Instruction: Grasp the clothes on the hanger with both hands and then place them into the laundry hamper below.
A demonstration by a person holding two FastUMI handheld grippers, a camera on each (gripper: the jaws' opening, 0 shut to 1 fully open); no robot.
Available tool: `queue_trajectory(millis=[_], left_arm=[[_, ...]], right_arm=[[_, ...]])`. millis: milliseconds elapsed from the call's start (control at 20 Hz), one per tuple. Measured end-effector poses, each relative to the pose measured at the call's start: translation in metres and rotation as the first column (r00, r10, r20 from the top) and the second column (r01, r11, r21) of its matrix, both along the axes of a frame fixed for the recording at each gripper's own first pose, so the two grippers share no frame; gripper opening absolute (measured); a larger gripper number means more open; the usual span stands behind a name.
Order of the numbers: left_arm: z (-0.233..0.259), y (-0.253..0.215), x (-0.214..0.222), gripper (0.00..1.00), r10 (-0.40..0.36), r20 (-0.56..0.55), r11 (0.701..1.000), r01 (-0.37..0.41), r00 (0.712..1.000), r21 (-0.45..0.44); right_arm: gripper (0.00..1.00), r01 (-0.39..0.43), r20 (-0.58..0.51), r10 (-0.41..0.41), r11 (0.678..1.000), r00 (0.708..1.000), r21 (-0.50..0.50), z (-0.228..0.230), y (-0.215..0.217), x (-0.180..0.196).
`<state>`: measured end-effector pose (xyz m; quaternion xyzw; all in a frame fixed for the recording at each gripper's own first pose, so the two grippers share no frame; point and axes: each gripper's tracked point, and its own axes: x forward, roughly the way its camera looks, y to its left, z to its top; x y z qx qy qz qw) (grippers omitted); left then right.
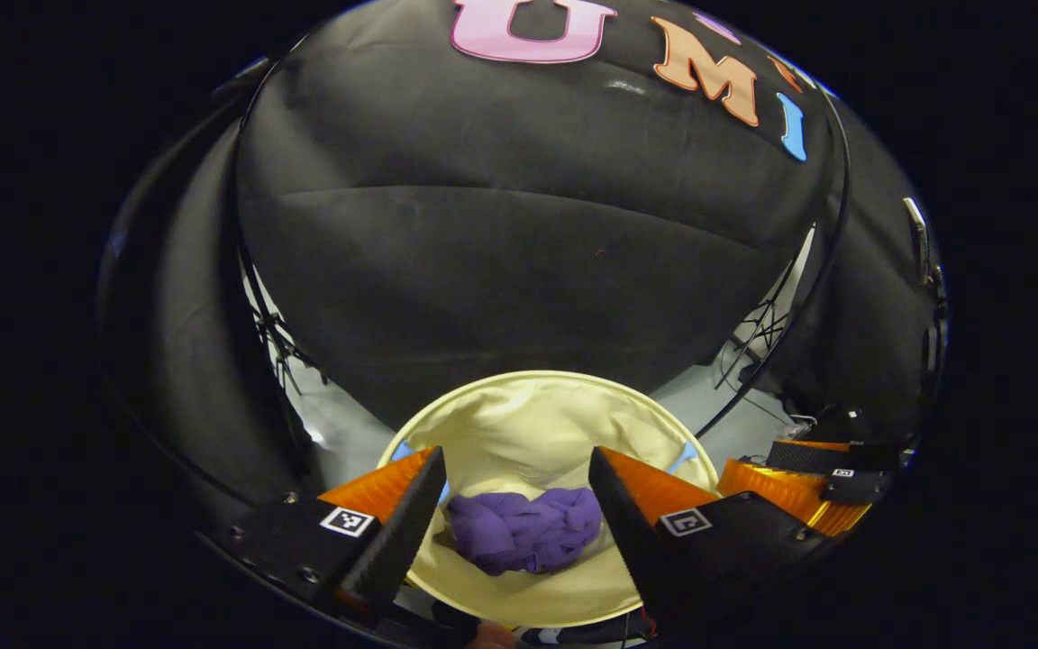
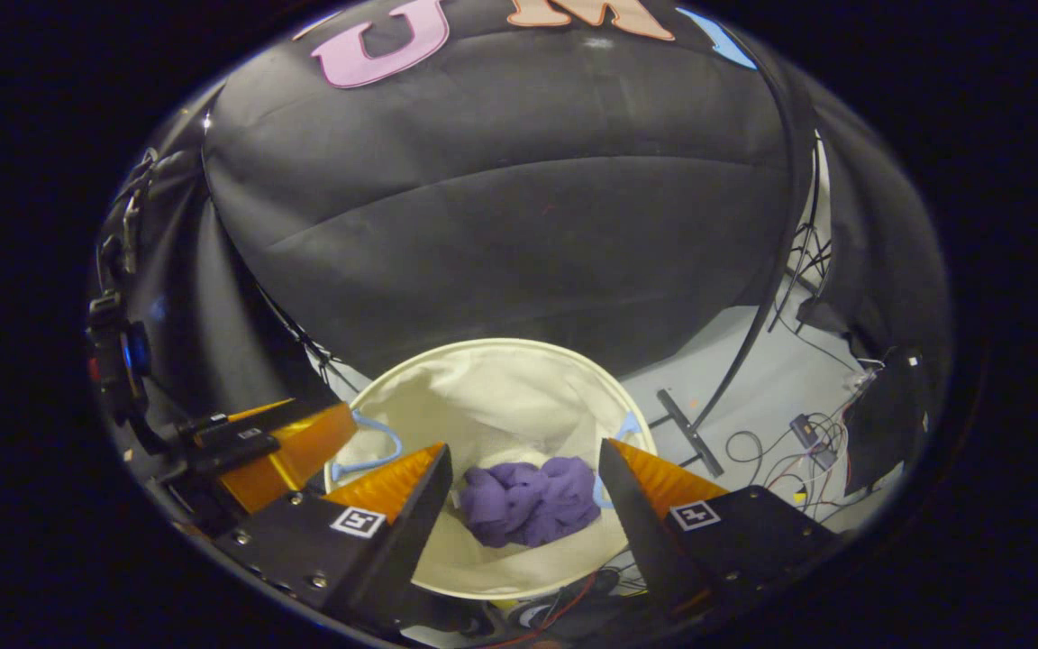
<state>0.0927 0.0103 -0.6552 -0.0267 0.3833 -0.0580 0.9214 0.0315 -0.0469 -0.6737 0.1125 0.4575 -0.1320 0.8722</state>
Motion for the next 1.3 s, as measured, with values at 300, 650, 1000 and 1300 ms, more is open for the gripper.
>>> queue_trajectory(millis=[300, 650, 1000, 1300], left_arm=[[0.052, 0.005, 0.016, 0.97, 0.0, 0.102, 1.0, -0.002, 0.995, 0.011], [0.119, 0.019, 0.036, 0.97, 0.058, 0.179, 0.998, -0.053, 0.982, -0.033], [0.214, 0.021, 0.049, 0.96, 0.057, 0.336, 0.997, -0.037, 0.94, -0.064], [0.278, 0.021, 0.043, 0.96, 0.016, 0.425, 1.0, -0.004, 0.905, -0.029]], right_arm=[[0.99, -0.016, 0.064, 0.017, 1.0, 0.998, -0.024, 0.036, 0.001, 0.022], [0.94, -0.03, 0.18, 0.047, 0.995, 0.983, -0.092, 0.106, -0.005, 0.056], [0.99, -0.017, 0.309, 0.057, 0.991, 0.949, -0.129, 0.189, 0.004, 0.073], [0.99, -0.013, 0.419, 0.081, 0.986, 0.904, -0.164, 0.258, 0.006, 0.075]])
